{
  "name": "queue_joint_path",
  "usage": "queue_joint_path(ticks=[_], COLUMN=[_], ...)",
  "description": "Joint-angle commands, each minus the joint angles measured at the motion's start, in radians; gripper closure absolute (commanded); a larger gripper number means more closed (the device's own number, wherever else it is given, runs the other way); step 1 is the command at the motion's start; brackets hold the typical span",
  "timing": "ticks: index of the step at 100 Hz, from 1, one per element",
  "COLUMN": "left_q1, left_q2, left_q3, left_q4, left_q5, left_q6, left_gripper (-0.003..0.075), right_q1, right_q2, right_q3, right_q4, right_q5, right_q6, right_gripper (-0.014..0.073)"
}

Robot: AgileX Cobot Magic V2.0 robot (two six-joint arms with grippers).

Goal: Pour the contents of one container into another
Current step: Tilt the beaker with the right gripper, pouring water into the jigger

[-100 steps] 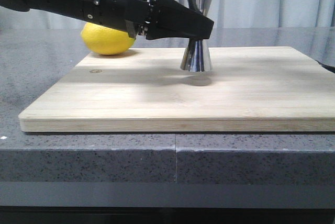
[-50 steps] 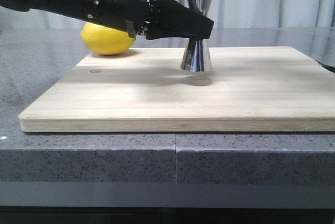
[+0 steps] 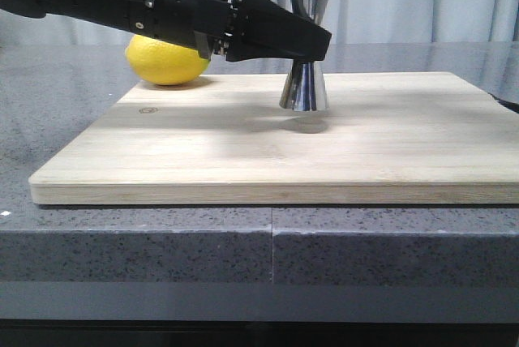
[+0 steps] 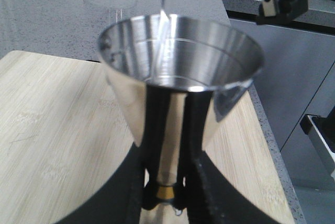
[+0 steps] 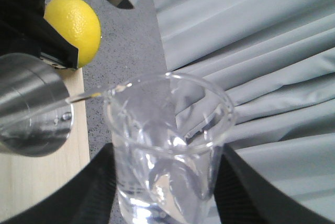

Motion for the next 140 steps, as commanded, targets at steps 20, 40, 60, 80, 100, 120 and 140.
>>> queue_joint_path(ticks=[20,40,60,80,100,120,140], left_q1=[-0.006,-0.006,-0.006,-0.006,-0.006,-0.006,-0.006], left_q2=[-0.051,-0.051,-0.051,-0.051,-0.051,-0.051,-0.051], left_q3=[-0.030,-0.030,-0.030,-0.030,-0.030,-0.030,-0.030], left_q4=[-0.074,-0.074,-0.074,-0.074,-0.074,-0.074,-0.073], left_q5=[0.065,0.065,0.065,0.065,0.065,0.072,0.074], left_q6=[-0.008,-0.008,-0.008,-0.008,-0.008,-0.008,-0.008], left_gripper=[0.0741,0.0741,0.0741,0.0741,0.0741,0.0741,0.0741], right_q1=[0.000,0.000,0.000,0.000,0.000,0.000,0.000], right_q2=[-0.036,-0.036,-0.036,-0.036,-0.036,-0.036,-0.036], right_q3=[-0.035,-0.035,-0.035,-0.035,-0.035,-0.035,-0.035], right_q4=[-0.002,-0.030,-0.063,-0.075,-0.094,-0.124,-0.141], right_q5=[-0.015,-0.013,-0.013,-0.013,-0.012,-0.011,-0.007], right_q6=[-0.001,-0.001,-0.001,-0.001,-0.003,-0.003,-0.005], right_gripper=[0.0373,0.0373,0.0373,0.0373,0.0373,0.0373,0.0373])
